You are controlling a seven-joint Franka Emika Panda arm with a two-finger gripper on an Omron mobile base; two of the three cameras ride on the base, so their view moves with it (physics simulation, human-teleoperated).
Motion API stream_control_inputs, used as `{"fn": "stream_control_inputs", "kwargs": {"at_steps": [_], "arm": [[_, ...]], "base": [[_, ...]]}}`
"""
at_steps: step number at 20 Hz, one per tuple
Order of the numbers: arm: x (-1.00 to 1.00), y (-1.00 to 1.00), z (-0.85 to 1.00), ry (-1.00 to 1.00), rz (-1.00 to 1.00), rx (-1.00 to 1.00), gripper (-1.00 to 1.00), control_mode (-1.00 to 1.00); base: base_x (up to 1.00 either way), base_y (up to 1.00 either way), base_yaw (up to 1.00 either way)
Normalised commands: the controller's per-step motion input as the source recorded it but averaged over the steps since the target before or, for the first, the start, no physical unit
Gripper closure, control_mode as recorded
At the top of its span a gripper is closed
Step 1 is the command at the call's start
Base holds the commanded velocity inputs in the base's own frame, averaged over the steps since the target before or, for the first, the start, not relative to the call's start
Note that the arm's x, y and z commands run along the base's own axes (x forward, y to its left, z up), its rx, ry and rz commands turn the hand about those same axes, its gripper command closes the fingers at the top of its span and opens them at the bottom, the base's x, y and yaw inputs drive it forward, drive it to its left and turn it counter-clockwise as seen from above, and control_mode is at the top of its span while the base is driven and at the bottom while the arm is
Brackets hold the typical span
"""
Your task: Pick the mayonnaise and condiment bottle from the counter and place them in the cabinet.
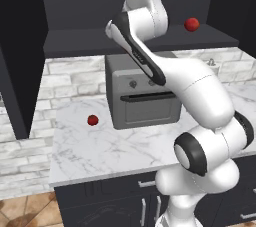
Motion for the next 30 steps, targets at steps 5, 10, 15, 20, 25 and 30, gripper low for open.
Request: {"fn": "stream_control_inputs", "kwargs": {"at_steps": [5,10,15,20,25,30], "arm": [[0.36,0.0,0.0,-0.02,0.0,0.0,1.0,-1.0],[0.34,0.0,0.0,-0.01,0.0,0.0,1.0,-1.0],[0.3,0.0,-0.03,0.0,0.0,0.0,1.0,-1.0],[0.27,0.0,-0.03,0.0,0.0,0.01,1.0,-1.0],[0.18,0.0,-0.09,0.0,0.0,0.06,1.0,-1.0],[0.15,0.0,-0.09,0.0,0.0,0.07,1.0,-1.0]], "base": [[0.0,0.0,0.0],[0.0,0.0,0.0],[0.0,0.0,0.0],[0.0,0.0,0.0],[0.0,0.0,0.0],[0.0,0.0,0.0]]}}
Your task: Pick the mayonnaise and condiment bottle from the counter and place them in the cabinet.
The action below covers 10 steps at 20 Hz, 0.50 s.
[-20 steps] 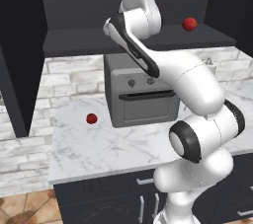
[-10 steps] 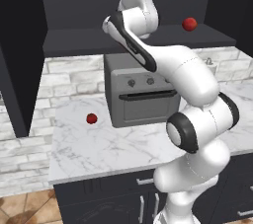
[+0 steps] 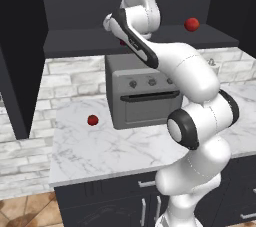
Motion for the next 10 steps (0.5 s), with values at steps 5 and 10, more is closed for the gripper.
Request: {"fn": "stream_control_inputs", "kwargs": {"at_steps": [5,10], "arm": [[0.13,0.0,-0.06,0.0,0.0,0.02,1.0,-1.0],[0.24,0.0,-0.09,0.0,0.0,0.0,1.0,-1.0]], "base": [[0.0,0.0,0.0],[0.0,0.0,0.0]]}}
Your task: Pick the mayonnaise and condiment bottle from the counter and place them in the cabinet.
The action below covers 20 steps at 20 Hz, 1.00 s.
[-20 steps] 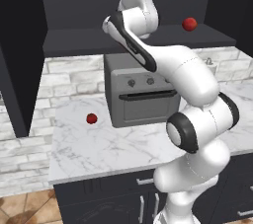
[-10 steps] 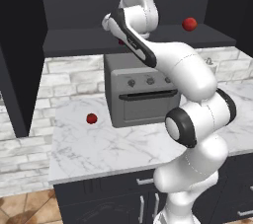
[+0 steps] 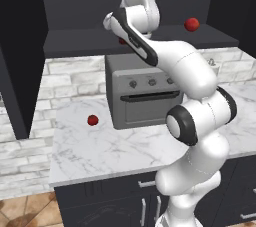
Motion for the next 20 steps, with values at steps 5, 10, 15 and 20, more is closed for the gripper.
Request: {"fn": "stream_control_inputs", "kwargs": {"at_steps": [5,10,15,20], "arm": [[0.23,0.0,-0.11,0.0,0.0,0.0,1.0,-1.0],[0.18,0.0,-0.18,0.0,0.0,0.0,-1.0,-1.0],[0.03,0.0,-0.22,0.0,0.0,0.0,-1.0,-1.0],[0.0,0.0,-0.21,0.0,0.0,0.0,-1.0,-1.0]], "base": [[0.0,0.0,0.0],[0.0,0.0,0.0],[0.0,0.0,0.0],[0.0,0.0,0.0]]}}
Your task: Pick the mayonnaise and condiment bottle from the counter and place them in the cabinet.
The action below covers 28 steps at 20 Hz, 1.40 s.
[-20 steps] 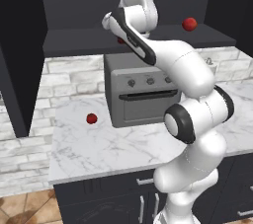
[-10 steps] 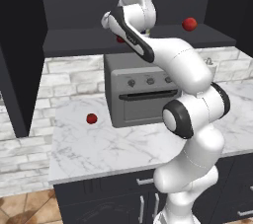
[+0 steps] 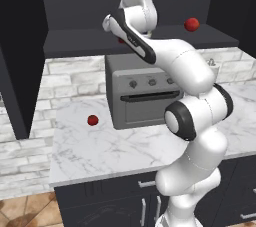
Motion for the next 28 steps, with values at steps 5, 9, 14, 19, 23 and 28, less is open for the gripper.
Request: {"fn": "stream_control_inputs", "kwargs": {"at_steps": [5,9,14,19,23,28], "arm": [[0.0,0.0,-0.13,0.0,0.0,0.0,-1.0,-1.0],[-0.25,0.0,0.0,-0.03,0.0,0.0,-1.0,-1.0],[-0.68,0.0,0.0,-0.08,0.0,0.0,-1.0,-1.0],[-0.89,0.0,0.0,-0.1,0.0,0.0,-1.0,-1.0],[-0.96,0.0,-0.17,-0.06,0.0,0.0,-1.0,-1.0],[-0.92,0.0,-0.49,0.0,0.0,-0.01,-1.0,-1.0]], "base": [[0.0,0.0,0.0],[0.0,0.0,0.0],[0.0,0.0,0.0],[0.0,0.0,0.0],[0.0,0.0,0.0],[0.0,0.0,0.0]]}}
